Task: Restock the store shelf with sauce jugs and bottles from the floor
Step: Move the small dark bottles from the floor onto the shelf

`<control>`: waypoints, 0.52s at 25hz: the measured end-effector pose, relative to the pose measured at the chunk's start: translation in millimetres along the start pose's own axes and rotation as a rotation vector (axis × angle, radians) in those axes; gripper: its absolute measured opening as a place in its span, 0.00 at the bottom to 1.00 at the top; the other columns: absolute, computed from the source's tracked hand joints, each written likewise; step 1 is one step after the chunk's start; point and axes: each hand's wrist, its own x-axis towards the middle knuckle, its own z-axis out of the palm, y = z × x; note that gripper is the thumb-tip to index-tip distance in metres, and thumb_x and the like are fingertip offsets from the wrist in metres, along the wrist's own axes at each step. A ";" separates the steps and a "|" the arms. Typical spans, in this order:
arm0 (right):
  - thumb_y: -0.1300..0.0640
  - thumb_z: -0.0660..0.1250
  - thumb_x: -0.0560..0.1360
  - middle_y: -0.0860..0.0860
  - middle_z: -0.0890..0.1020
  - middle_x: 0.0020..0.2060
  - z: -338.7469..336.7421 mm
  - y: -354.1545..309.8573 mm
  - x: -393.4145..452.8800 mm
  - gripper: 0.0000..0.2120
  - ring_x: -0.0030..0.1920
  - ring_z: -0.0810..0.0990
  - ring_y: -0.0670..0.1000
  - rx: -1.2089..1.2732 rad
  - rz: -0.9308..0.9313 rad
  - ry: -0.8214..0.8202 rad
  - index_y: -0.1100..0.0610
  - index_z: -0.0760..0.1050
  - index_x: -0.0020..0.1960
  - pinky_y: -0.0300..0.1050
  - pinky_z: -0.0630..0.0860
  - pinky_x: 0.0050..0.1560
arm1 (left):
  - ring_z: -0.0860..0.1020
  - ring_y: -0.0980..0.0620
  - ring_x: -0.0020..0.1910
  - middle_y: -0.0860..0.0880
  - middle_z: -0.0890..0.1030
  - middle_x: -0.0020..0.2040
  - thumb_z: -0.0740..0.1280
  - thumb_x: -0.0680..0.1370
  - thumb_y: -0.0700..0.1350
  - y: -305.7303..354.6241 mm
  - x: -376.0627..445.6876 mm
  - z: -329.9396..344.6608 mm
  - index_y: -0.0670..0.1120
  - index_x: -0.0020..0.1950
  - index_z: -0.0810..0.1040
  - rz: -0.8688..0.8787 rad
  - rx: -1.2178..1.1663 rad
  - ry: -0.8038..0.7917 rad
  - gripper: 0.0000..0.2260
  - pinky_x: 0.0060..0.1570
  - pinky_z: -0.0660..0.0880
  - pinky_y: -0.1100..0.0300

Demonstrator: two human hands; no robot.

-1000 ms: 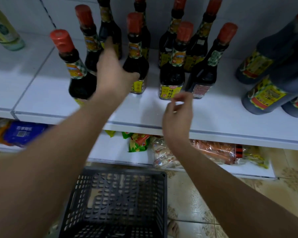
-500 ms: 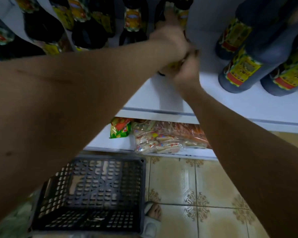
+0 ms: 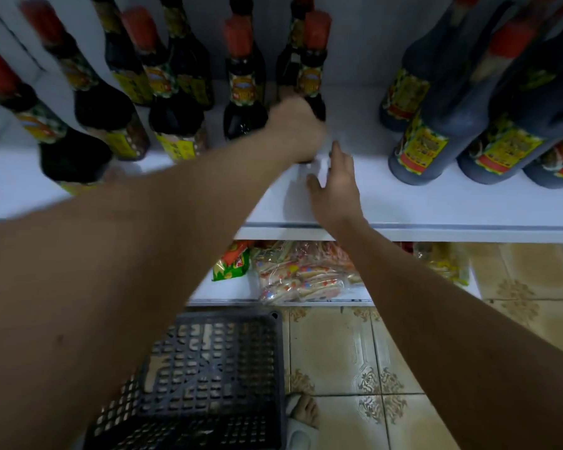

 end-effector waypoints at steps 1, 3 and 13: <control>0.59 0.62 0.81 0.56 0.64 0.75 -4.2 -9.4 -15.1 0.32 0.71 0.68 0.57 0.003 0.057 0.005 0.59 0.51 0.80 0.49 0.68 0.66 | 0.73 0.42 0.67 0.41 0.74 0.68 0.66 0.79 0.42 -20.0 -31.4 -1.3 0.40 0.70 0.66 0.045 0.009 0.010 0.21 0.61 0.71 0.52; 0.57 0.65 0.79 0.56 0.67 0.73 -15.6 -38.0 -56.7 0.34 0.69 0.70 0.57 -0.011 0.118 -0.054 0.59 0.53 0.80 0.50 0.70 0.63 | 0.69 0.44 0.71 0.43 0.70 0.71 0.62 0.81 0.45 -47.2 -110.4 -15.1 0.42 0.73 0.64 0.151 0.041 -0.025 0.21 0.64 0.68 0.51; 0.42 0.57 0.82 0.53 0.61 0.78 -25.9 -220.0 -322.3 0.30 0.76 0.63 0.58 -0.123 0.220 -0.622 0.53 0.58 0.80 0.53 0.64 0.72 | 0.60 0.44 0.76 0.46 0.65 0.76 0.50 0.82 0.63 -203.6 -340.4 -191.5 0.51 0.77 0.63 -0.005 0.542 -0.315 0.27 0.72 0.59 0.37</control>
